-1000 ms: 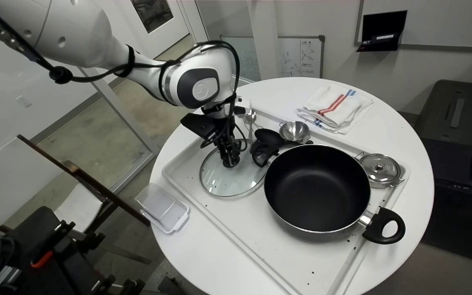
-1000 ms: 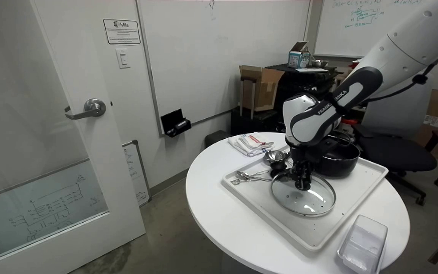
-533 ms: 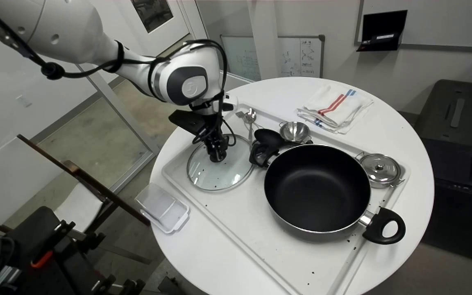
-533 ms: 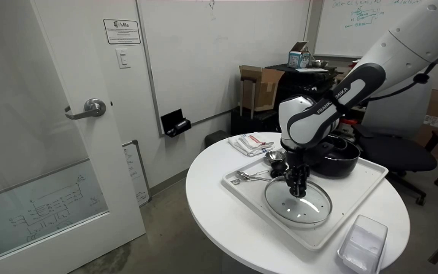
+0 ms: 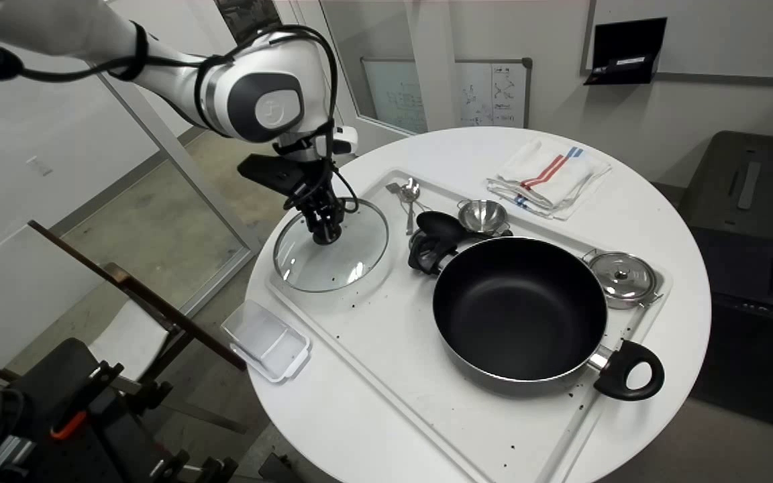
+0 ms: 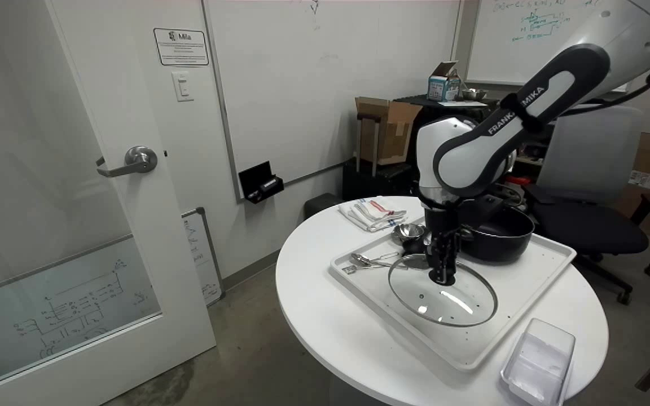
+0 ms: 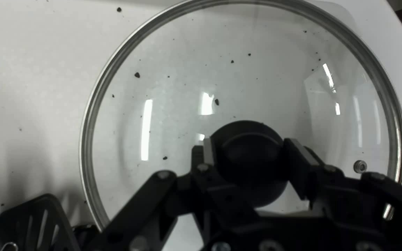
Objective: Pick up the lid and cover the pot
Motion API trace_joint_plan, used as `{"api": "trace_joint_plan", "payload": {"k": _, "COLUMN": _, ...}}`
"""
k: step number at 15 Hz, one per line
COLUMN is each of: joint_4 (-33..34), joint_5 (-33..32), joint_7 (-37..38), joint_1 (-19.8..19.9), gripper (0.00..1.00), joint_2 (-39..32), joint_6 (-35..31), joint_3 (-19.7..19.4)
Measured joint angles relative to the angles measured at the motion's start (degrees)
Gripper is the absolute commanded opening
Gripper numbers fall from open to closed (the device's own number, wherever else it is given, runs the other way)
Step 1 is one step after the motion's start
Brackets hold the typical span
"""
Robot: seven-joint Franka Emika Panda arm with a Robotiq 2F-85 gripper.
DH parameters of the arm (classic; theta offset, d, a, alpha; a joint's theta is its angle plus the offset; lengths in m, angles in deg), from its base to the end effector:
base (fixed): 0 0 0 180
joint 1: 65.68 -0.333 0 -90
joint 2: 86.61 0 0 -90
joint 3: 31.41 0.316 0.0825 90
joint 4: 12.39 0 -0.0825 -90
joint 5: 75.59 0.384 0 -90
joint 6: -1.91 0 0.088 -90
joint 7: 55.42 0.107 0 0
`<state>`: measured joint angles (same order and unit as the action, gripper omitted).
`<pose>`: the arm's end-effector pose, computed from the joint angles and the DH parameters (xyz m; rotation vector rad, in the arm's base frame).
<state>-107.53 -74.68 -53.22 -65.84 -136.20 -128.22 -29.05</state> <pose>0.6410 0.0271 0.0838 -3.0829 0.0257 0.3966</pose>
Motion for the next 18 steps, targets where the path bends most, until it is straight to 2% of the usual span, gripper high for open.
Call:
{"api": "trace_joint_plan", "payload": {"k": 4, "joint_4": -4.4, "joint_5": 0.6, "joint_7": 0.1, "joint_1": 0.3, "gripper": 0.26, "joint_2": 6.5, "joint_6": 0.1, "joint_3": 0.0}}
{"api": "trace_joint_plan", "payload": {"k": 8, "joint_4": -5.7, "joint_5": 3.2, "joint_7": 0.6, "joint_1": 1.6, "gripper": 0.26, "joint_2": 11.1, "joint_6": 0.9, "joint_3": -0.2}}
{"api": "trace_joint_plan", "payload": {"k": 18, "joint_4": -4.3, "joint_5": 13.8, "joint_7": 7.9, "joint_1": 5.8, "gripper": 0.26, "joint_2": 13.0, "joint_6": 2.9, "joint_3": -1.9}}
